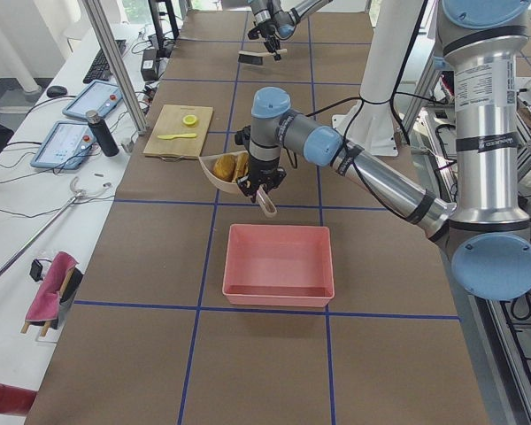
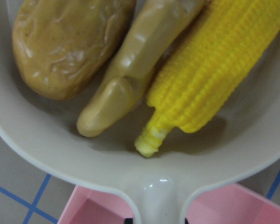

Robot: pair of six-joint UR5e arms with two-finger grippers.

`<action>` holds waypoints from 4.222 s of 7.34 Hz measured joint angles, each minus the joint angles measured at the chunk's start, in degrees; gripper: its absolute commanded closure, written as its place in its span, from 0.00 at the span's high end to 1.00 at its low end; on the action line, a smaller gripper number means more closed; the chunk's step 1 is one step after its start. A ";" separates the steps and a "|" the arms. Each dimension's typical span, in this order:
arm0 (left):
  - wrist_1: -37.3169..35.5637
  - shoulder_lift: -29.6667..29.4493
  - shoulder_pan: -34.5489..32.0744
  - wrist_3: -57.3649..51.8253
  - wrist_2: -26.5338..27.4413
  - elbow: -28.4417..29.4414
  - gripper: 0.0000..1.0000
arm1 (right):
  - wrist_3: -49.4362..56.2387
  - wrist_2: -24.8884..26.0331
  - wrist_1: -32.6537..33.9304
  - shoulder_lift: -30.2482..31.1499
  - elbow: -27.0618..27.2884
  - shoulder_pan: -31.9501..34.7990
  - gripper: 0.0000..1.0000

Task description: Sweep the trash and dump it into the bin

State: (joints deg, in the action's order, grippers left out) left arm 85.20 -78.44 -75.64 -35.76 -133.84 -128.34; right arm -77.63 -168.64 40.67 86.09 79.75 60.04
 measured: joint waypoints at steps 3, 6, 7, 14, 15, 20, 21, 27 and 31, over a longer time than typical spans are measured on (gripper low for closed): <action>0.31 6.47 -8.90 -8.65 -9.21 3.24 0.00 | -0.06 0.70 3.87 0.91 -0.08 -0.73 0.06; -0.78 10.71 -13.53 -19.97 -10.43 6.10 0.00 | -0.07 1.71 5.19 0.99 -0.12 -2.34 0.43; -2.06 11.47 -14.00 -22.29 -9.53 6.00 0.00 | -0.07 1.98 5.26 0.91 -0.12 -2.80 0.47; -16.80 12.78 -13.94 -27.73 7.49 1.08 0.00 | -0.07 2.69 5.28 0.58 -0.11 -3.52 1.00; -18.15 12.83 -13.32 -27.52 10.27 0.38 0.00 | -0.06 2.70 5.24 0.57 -0.10 -3.49 1.00; -32.94 8.68 -0.59 -13.06 22.55 -2.96 0.00 | -0.07 2.28 5.23 0.92 -0.02 1.37 1.00; -39.59 5.74 3.68 -7.65 23.78 -4.24 0.00 | -0.05 1.46 5.17 0.85 0.08 4.69 1.00; -53.03 1.04 10.65 2.47 29.17 -3.39 0.00 | 0.92 -0.36 4.72 0.61 -0.69 20.44 1.00; -54.08 1.34 8.27 3.81 29.52 -3.84 0.00 | 7.38 3.26 -2.59 0.16 0.48 23.14 1.00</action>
State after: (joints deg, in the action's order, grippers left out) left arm 31.12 -77.10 -67.36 -31.94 -104.32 -132.19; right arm -70.25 -165.37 38.09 86.25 80.23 83.18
